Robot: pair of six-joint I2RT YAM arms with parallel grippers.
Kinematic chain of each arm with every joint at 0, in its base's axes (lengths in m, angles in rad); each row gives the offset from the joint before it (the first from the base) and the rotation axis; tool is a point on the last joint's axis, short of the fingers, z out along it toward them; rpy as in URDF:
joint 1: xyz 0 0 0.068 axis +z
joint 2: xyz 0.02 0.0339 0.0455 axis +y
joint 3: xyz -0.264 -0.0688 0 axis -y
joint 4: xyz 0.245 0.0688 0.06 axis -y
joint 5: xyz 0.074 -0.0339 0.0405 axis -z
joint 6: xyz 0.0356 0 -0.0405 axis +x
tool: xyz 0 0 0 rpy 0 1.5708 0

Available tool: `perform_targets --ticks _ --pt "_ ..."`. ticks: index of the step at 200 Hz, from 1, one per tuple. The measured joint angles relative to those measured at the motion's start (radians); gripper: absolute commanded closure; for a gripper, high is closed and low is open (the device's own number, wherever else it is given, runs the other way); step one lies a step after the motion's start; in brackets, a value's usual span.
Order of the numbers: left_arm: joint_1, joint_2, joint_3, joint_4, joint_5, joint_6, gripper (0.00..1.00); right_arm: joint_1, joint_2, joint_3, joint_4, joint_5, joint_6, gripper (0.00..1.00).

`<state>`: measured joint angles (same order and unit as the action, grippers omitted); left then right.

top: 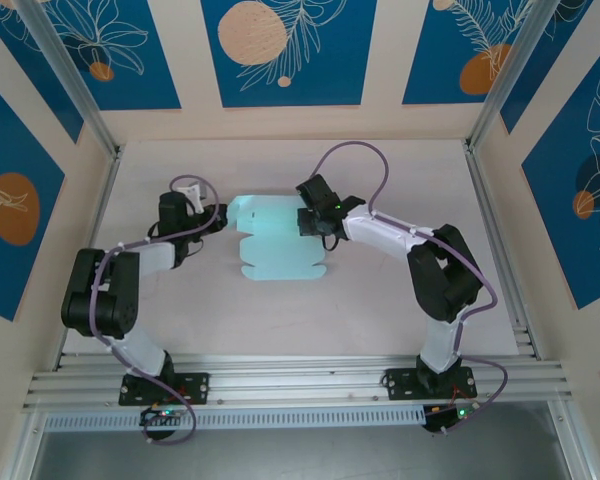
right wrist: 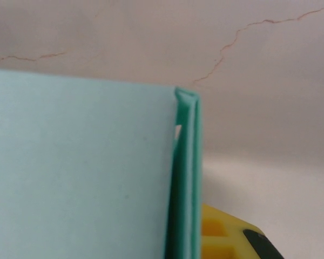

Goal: Fold the paper box

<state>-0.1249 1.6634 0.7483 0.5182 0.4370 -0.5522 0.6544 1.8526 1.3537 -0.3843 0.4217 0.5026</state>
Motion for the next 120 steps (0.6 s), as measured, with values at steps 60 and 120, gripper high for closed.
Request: perform_targets --ticks 60,120 --pt "-0.074 0.036 -0.044 0.069 -0.058 -0.100 0.82 -0.014 0.052 0.021 -0.047 0.020 0.019 1.00" --pt "-0.088 0.004 -0.074 0.046 -0.136 -0.153 0.63 -0.021 0.066 0.045 -0.066 0.023 0.028 1.00"
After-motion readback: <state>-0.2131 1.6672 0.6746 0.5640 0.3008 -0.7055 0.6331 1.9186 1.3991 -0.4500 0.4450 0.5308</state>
